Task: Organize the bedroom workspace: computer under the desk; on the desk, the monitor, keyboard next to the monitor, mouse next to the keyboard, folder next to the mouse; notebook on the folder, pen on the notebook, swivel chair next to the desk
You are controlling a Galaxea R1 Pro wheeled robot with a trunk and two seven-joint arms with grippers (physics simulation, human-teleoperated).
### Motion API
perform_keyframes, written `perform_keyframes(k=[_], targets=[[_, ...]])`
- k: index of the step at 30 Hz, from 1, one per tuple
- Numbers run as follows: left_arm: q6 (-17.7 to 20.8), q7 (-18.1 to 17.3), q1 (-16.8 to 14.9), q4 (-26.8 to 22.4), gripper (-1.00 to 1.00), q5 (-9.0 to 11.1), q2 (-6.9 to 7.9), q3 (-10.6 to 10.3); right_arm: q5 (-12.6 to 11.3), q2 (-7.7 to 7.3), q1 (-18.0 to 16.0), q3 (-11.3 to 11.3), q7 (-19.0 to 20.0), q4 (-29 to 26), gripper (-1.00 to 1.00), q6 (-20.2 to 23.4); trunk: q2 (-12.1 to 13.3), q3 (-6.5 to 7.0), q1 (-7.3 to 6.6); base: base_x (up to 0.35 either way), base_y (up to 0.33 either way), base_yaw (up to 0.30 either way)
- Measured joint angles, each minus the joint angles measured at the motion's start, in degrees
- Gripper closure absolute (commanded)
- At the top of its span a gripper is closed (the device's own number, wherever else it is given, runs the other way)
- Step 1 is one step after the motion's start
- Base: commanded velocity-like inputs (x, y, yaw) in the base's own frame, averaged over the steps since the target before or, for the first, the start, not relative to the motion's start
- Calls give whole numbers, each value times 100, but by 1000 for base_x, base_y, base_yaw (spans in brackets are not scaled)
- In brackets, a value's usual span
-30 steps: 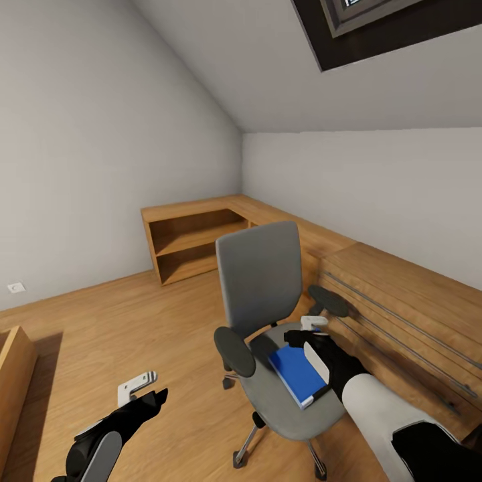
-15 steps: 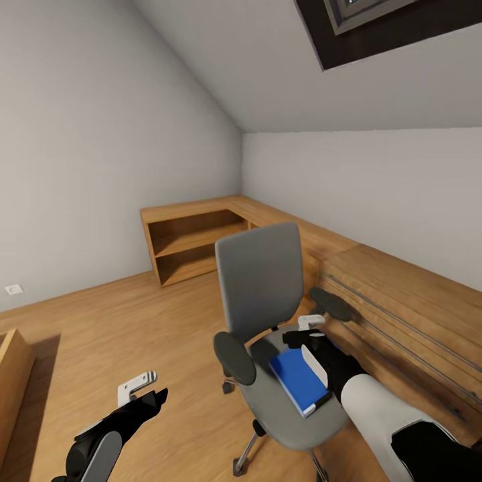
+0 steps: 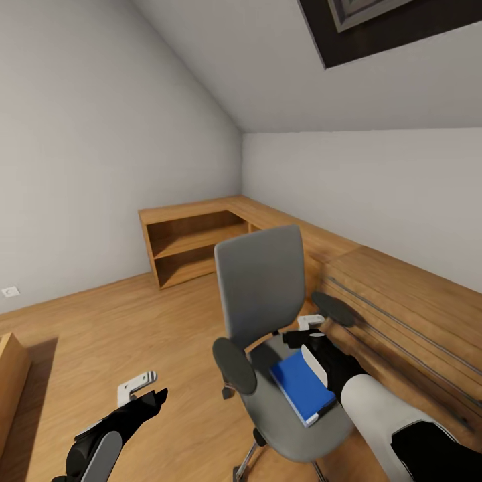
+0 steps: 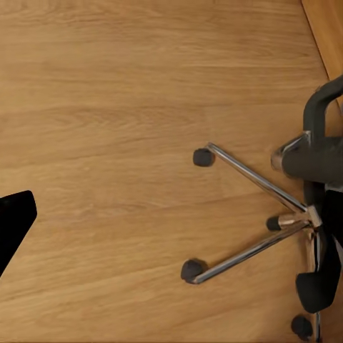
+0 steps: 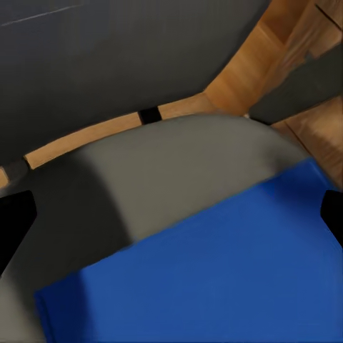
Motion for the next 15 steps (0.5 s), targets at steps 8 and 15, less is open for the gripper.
perform_keyframes(k=[8,15], targets=[[28,-12,0,0,-100,13,0,0,1,5,0,2,0,5,-100,0,0,0,1,116,0,0],[25,-20,0,-1,-100,28,0,8,7,8,0,8,0,7,-100,0,0,0,2,10,0,0]])
